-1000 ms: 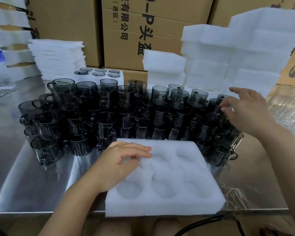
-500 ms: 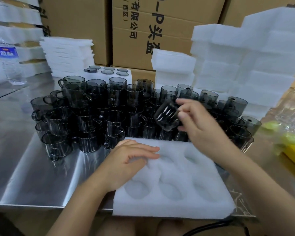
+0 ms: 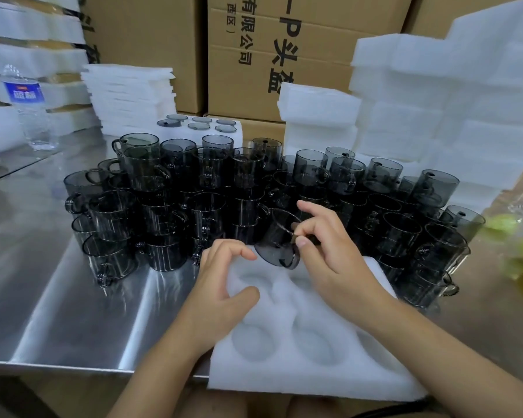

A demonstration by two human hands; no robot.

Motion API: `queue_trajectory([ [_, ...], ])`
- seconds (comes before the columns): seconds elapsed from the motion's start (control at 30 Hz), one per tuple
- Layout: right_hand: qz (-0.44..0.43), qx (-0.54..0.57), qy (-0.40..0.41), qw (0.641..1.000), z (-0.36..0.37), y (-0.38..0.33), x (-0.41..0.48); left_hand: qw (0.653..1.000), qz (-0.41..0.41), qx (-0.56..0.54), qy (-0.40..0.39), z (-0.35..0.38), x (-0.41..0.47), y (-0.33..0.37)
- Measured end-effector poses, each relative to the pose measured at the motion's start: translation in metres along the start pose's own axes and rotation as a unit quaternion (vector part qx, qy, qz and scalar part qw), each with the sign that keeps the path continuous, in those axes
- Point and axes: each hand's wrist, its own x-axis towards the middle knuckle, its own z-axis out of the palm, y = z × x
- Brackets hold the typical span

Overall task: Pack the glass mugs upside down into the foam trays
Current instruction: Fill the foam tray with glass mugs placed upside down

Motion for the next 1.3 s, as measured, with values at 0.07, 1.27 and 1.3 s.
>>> queue_trajectory([
  [0.07,-0.004,0.002,-0.018,1.0,0.0,-0.001,-0.001,1.0,-0.01,-0.027,-0.004,-0.002,-0.001,0.0],
  [1.27,0.077,-0.03,-0.18,0.98,0.002,-0.019,0.029,0.995,-0.035,-0.069,-0.058,-0.009,-0.004,0.001],
  [1.3,0.067,-0.04,-0.193,0.978,0.002,-0.02,0.03,0.996,-0.035,-0.068,-0.055,-0.009,-0.004,0.001],
])
